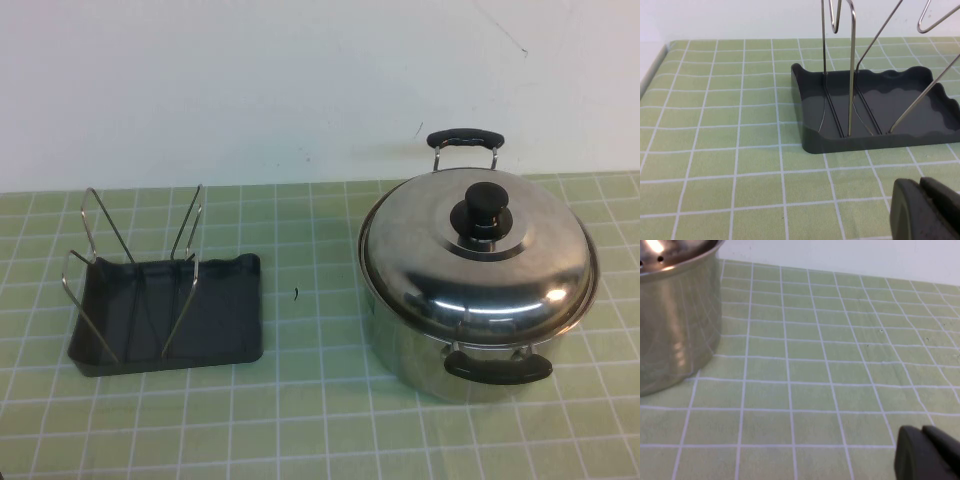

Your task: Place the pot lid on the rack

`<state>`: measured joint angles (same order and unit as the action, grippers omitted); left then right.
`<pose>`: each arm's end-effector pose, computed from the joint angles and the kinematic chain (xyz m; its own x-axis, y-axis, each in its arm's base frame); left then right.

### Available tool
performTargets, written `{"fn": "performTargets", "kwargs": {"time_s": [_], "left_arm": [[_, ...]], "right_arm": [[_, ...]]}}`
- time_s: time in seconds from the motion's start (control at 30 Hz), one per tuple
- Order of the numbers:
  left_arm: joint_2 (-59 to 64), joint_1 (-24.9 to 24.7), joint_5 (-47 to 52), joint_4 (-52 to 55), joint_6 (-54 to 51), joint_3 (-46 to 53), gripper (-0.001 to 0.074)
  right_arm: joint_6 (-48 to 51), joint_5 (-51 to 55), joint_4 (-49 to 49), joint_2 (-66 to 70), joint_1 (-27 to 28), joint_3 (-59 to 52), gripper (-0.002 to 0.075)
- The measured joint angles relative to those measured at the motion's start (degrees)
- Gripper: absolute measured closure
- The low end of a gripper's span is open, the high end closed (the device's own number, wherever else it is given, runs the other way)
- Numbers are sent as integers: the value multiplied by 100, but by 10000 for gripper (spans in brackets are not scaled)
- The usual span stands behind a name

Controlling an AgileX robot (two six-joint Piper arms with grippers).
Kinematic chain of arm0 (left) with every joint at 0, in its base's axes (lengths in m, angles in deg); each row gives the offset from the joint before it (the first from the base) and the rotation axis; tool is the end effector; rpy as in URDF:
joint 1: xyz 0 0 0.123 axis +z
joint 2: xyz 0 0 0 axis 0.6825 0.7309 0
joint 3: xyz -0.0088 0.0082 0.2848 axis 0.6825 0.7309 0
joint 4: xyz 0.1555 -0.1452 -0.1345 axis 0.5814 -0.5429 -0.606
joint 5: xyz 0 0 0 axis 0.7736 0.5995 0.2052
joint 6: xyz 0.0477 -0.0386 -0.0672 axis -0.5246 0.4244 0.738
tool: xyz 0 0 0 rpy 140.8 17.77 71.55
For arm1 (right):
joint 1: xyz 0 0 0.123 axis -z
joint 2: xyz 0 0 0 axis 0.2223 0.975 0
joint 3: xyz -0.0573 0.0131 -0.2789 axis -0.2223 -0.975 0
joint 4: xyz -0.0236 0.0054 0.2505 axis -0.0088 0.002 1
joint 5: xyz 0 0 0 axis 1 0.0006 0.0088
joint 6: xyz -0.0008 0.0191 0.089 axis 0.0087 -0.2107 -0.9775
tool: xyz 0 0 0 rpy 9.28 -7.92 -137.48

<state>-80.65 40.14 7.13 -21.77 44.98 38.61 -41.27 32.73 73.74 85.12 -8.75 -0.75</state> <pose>0.0535 -0.0061 0.1795 -0.2319 -0.0941 -0.9682 0.0616 0.9919 -0.1112 0.0524 -0.0056 0.1749 -0.2856 -0.1314 -0.9493 0.0487 0.9873 -0.1513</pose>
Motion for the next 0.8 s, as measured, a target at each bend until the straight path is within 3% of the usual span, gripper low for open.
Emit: {"fn": "performTargets", "kwargs": {"time_s": [0.57,0.8], "left_arm": [[0,0,0,0,0,0,738],[0,0,0,0,0,0,738]], "right_arm": [[0,0,-10,0,0,0,727],[0,-10,-503,0,0,0,727]]}}
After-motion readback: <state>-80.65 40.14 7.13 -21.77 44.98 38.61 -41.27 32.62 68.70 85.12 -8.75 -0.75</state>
